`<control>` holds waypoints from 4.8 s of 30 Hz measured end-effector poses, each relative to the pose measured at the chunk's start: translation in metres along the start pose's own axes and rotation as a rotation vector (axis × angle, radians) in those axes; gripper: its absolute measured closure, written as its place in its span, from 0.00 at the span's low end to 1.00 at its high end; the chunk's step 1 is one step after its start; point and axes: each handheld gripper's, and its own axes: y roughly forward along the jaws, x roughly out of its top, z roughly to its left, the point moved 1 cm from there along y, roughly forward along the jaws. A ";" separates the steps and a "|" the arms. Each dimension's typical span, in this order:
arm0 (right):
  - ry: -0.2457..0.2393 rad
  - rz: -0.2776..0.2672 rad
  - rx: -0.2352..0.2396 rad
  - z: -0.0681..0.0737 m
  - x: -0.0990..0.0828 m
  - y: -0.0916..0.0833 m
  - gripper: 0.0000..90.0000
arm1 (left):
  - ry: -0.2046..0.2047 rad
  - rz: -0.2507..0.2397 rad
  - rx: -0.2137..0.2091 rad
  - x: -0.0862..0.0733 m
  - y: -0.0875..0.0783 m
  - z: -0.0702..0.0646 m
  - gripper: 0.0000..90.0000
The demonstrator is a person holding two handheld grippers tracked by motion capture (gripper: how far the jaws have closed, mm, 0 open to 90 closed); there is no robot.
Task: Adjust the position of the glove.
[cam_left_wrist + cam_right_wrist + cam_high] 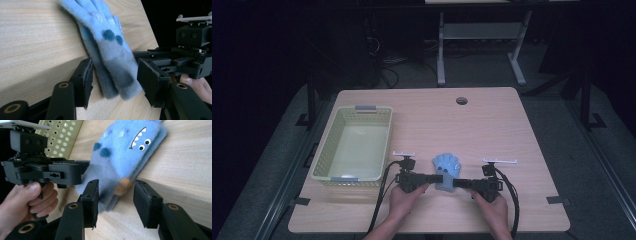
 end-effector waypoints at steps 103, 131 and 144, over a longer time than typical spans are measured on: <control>-0.043 -0.134 0.114 0.056 0.024 -0.002 0.82 | 0.063 -0.050 -0.102 0.034 -0.041 -0.029 0.79; -0.149 -0.088 0.165 0.130 0.068 0.035 0.82 | 0.065 -0.116 -0.104 0.063 -0.128 -0.020 0.79; -0.166 -0.052 0.188 0.151 0.079 0.059 0.82 | 0.064 -0.137 -0.086 0.068 -0.156 -0.009 0.79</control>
